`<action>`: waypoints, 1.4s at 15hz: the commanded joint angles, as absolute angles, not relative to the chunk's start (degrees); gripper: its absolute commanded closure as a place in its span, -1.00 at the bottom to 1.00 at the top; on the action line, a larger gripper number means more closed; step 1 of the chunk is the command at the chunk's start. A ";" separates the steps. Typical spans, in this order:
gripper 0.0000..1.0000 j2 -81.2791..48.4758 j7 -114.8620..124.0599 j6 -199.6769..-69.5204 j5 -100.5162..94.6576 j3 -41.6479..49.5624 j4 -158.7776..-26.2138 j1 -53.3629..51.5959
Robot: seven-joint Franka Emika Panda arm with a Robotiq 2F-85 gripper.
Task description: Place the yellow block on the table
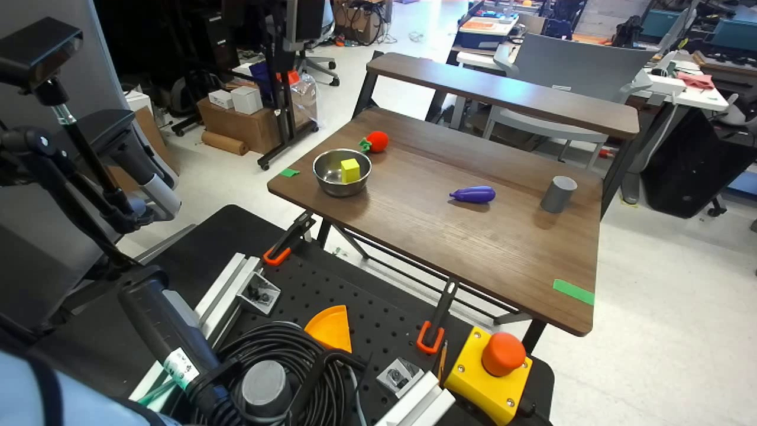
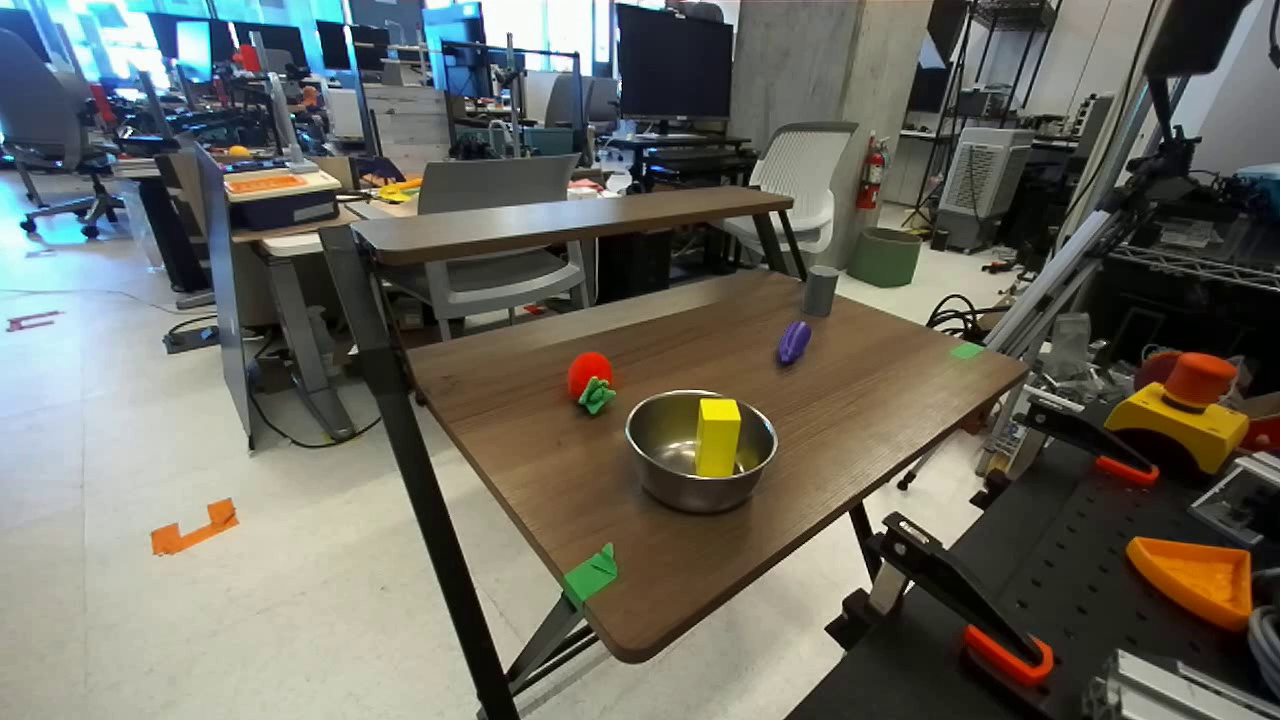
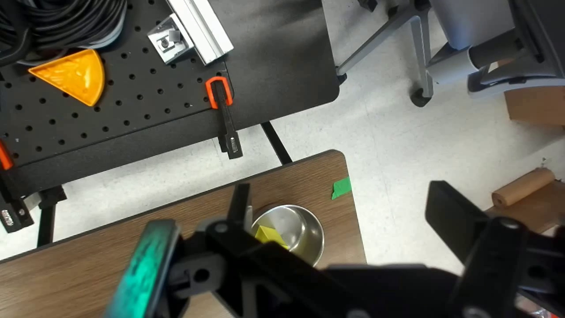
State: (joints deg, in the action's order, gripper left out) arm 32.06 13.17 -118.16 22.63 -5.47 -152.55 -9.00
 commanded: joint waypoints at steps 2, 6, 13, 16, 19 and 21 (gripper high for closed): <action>-1.00 22.04 15.87 -122.42 20.55 -7.33 -146.55 -6.17; -1.00 11.26 21.65 -129.64 16.78 -9.59 -142.24 -5.23; -1.00 -6.01 35.61 -134.83 6.47 -9.15 -135.13 -6.60; -1.00 -11.84 37.61 -134.09 5.62 -7.86 -131.78 -7.62; -1.00 -16.14 39.08 -134.64 3.97 -6.65 -128.79 -9.08; -1.00 -18.96 40.08 -134.74 2.43 -5.66 -126.41 -10.25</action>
State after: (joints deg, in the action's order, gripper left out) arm -14.62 37.44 -134.19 5.23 -7.61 -130.59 -7.85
